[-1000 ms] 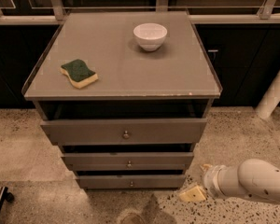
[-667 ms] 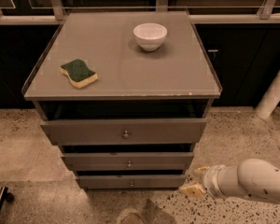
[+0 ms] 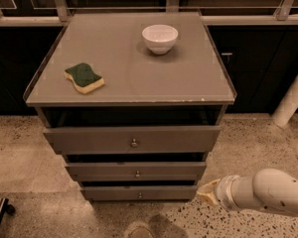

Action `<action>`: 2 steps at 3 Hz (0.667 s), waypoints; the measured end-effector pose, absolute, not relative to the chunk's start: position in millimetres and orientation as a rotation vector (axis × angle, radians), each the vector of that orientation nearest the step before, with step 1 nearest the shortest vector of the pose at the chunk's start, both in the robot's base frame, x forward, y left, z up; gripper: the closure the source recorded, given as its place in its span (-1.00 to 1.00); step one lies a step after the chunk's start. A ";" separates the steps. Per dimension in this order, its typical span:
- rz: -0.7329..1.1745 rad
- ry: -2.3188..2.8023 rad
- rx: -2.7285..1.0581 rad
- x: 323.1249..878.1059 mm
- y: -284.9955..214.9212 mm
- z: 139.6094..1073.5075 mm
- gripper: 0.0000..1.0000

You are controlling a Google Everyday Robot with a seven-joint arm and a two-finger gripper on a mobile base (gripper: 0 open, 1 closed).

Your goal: Open bottom drawer

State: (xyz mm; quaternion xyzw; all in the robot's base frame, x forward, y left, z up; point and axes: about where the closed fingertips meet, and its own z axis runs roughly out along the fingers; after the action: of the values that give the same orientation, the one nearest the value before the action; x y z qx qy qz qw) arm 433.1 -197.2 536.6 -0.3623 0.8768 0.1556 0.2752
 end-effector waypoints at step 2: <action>0.435 2.332 -0.955 396.3 -149.4 467.4 1.00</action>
Offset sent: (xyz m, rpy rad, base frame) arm 0.0252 0.0458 -0.1226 -0.0372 -0.4390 -0.3135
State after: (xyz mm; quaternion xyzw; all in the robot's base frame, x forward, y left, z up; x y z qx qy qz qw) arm 396.3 -149.4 467.4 -0.3577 0.8733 0.1629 0.2879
